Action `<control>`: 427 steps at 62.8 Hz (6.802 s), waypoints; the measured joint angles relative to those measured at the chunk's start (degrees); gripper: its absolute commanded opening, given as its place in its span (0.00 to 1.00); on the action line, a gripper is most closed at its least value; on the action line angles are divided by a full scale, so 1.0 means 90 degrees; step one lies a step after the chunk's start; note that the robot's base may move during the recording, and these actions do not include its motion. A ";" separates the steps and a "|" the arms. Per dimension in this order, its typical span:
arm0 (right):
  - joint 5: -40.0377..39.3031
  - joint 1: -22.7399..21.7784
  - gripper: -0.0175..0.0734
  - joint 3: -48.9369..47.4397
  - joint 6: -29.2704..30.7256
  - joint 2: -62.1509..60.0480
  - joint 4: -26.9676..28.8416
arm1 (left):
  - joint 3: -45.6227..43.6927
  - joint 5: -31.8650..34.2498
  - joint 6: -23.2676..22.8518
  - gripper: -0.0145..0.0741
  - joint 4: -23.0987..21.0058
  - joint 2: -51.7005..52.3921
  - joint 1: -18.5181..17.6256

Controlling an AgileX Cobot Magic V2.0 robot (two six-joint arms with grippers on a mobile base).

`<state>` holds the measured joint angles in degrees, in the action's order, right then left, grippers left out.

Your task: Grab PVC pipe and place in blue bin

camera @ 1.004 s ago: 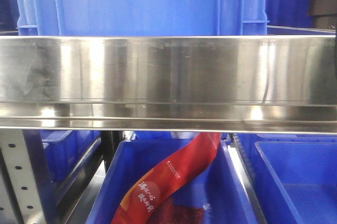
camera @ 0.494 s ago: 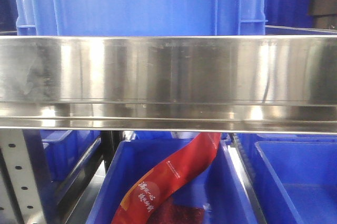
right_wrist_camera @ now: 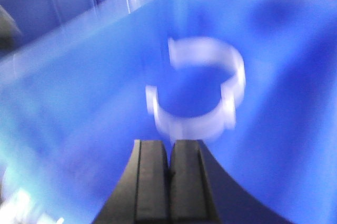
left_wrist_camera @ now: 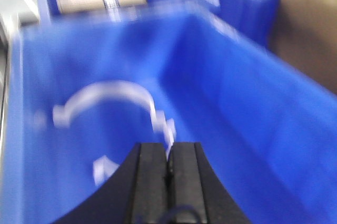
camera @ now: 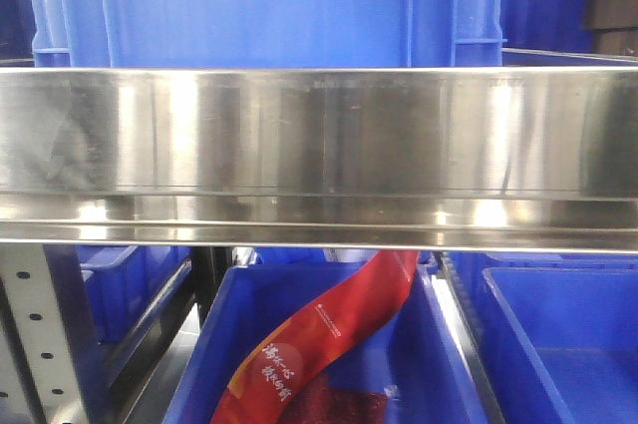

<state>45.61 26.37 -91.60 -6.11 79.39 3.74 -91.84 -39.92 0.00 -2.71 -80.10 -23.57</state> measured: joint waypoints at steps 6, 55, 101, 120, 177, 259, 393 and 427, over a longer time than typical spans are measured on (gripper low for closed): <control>0.0059 0.0000 0.01 0.0000 0.0042 -0.0484 -0.0042 | 0.0012 -0.0239 0.0000 0.04 0.0000 0.0388 0.0000; -0.3299 0.0000 0.01 0.4460 0.0408 -0.3529 -0.0603 | 0.5125 0.2997 0.0000 0.04 -0.0410 0.4396 0.0000; -0.4290 0.0000 0.01 0.4774 0.0419 -0.3605 -0.0248 | 0.5539 0.3084 0.0000 0.04 -0.0368 0.5002 0.0000; -0.4290 0.0000 0.01 0.4788 0.0419 -0.3657 -0.0248 | 0.5539 0.3094 0.0000 0.04 -0.0368 0.5002 0.0000; -0.5332 -0.3122 0.01 1.0007 0.0419 -0.7808 -0.0316 | 0.5539 0.3109 0.0000 0.04 -0.0356 0.5002 0.0000; -0.4814 -0.3142 0.01 1.0159 0.0419 -0.8797 -0.0580 | 0.5539 0.3121 0.0000 0.04 -0.0356 0.5002 0.0000; -0.4827 -0.3142 0.01 1.0162 0.0419 -0.8797 -0.0580 | 1.0213 0.4250 0.0000 0.04 0.0423 0.8861 0.2251; -0.4827 -0.3142 0.01 1.0162 0.0419 -0.8797 -0.0580 | 1.0213 0.4276 0.0000 0.04 0.0411 0.8861 0.2251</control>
<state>2.17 -1.91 -0.13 -2.34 0.22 -1.48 0.07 -1.44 0.00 0.99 -0.35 -3.31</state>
